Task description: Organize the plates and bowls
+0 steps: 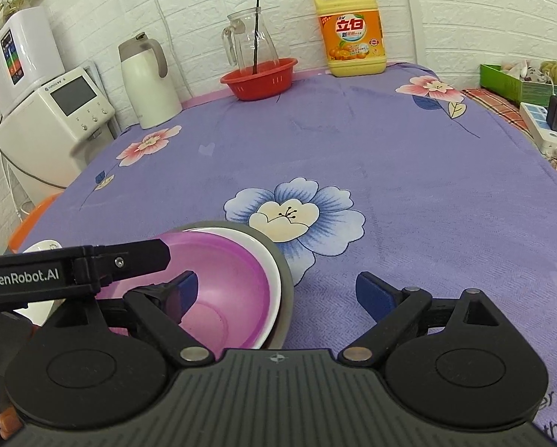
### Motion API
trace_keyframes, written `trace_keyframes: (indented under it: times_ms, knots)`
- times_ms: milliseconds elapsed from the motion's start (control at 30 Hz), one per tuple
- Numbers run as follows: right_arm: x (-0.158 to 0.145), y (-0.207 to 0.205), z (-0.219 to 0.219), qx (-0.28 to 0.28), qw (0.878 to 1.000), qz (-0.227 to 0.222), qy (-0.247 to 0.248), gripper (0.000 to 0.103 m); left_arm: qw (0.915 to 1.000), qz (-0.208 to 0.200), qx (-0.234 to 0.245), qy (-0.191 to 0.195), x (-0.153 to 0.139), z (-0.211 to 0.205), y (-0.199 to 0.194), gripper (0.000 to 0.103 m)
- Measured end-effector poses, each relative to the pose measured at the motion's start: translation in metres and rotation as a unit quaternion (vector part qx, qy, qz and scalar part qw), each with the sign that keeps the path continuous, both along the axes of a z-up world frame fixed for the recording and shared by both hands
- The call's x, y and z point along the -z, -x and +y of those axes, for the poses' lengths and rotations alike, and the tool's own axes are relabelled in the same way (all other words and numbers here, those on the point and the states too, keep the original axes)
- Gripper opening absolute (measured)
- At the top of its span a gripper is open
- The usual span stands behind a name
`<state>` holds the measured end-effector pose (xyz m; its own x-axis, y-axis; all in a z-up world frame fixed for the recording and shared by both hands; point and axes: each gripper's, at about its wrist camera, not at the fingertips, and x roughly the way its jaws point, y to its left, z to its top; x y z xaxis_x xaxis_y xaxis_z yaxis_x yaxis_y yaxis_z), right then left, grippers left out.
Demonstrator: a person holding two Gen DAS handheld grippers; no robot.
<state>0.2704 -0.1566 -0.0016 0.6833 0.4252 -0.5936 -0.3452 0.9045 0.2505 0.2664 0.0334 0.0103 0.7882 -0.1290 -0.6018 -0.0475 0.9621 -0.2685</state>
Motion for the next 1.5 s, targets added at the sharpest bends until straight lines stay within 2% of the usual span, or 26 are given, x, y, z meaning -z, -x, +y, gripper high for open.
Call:
trace_keyframes:
  times_ms: [400,533,600,667,833,933,1133,1433,1500]
  knots:
    - [0.015,-0.007,0.004,-0.006,1.000,0.020,0.011,0.103,0.9996,0.022,-0.003,-0.019,0.014,-0.001,-0.007,0.098]
    - [0.016,-0.006,0.009,-0.012,0.999,0.011,0.030,0.103,0.9994,0.015,0.000,-0.033,0.017,-0.002,-0.005,0.098]
    - [0.017,-0.005,0.011,-0.014,0.999,0.007,0.037,0.103,0.9996,0.009,0.007,-0.027,0.017,0.000,-0.002,0.098]
    - [0.017,-0.006,0.011,-0.014,0.999,0.005,0.036,0.103,0.9997,0.004,0.017,-0.017,0.015,0.003,0.000,0.098]
    - [0.020,-0.005,0.011,-0.013,0.999,0.001,0.035,0.103,0.9987,-0.007,0.045,-0.023,0.013,0.005,0.003,0.098]
    - [0.020,-0.005,0.011,-0.015,0.999,-0.003,0.035,0.103,0.9989,0.005,0.044,-0.016,0.016,0.006,-0.001,0.098]
    - [0.017,-0.007,0.012,-0.016,0.999,0.009,0.040,0.103,0.9992,0.014,0.028,-0.026,0.016,0.002,-0.005,0.098]
    - [0.016,0.001,0.014,-0.022,0.999,0.001,0.032,0.103,0.9980,0.015,0.048,-0.038,0.016,-0.003,-0.007,0.098]
    - [0.015,0.004,0.013,-0.025,0.999,-0.005,0.027,0.103,0.9975,0.012,0.059,-0.037,0.015,-0.003,-0.007,0.095]
